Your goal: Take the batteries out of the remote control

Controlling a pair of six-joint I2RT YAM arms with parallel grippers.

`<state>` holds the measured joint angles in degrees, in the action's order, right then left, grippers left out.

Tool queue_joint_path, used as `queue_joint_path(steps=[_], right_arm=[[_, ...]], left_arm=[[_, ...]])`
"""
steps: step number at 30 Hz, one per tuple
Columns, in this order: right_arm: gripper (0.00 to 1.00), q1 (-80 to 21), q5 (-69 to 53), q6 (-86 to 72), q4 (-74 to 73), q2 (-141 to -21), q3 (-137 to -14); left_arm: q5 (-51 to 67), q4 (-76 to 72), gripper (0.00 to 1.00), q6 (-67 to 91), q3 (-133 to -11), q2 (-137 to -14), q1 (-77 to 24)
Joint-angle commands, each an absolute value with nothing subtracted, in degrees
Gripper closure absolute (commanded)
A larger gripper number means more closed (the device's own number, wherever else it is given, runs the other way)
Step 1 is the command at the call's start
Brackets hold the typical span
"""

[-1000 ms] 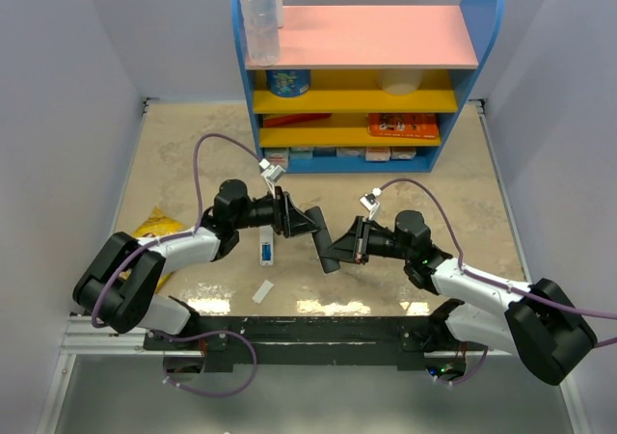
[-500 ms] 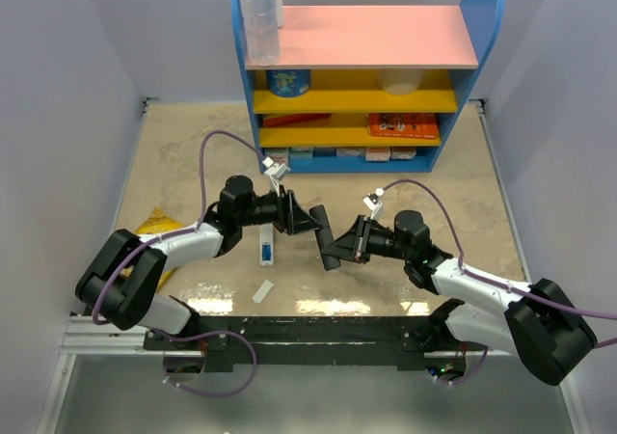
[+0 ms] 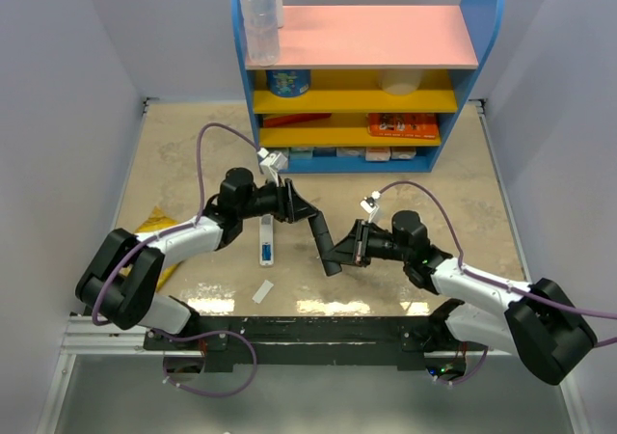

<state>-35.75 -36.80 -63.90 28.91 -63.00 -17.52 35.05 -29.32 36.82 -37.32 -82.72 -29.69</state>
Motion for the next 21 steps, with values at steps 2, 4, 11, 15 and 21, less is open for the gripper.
queue_joint_path(steps=[2, 4, 11, 15, 21], right_arm=[[1.00, -36.21, -31.12, -51.61, 18.39, -62.32, -23.55], [1.00, -36.21, -28.93, -47.84, 13.39, -62.23, -25.57], [1.00, -36.30, -15.93, -37.37, 0.19, -65.30, -32.07], [1.00, -37.44, -2.16, -32.00, -9.83, -67.06, -37.77], [1.00, -39.46, 9.57, -26.28, -21.08, -73.12, -44.29]], left_arm=[[29.89, -21.19, 0.34, 34.80, -41.31, -82.18, -29.71], [27.96, -19.17, 0.26, 34.89, -41.57, -80.34, -29.62], [24.09, -11.78, 0.23, 35.33, -45.09, -79.45, -29.53], [22.15, -9.67, 0.22, 36.12, -46.05, -78.75, -29.62], [20.83, -8.26, 0.22, 37.00, -46.76, -79.80, -29.53]])
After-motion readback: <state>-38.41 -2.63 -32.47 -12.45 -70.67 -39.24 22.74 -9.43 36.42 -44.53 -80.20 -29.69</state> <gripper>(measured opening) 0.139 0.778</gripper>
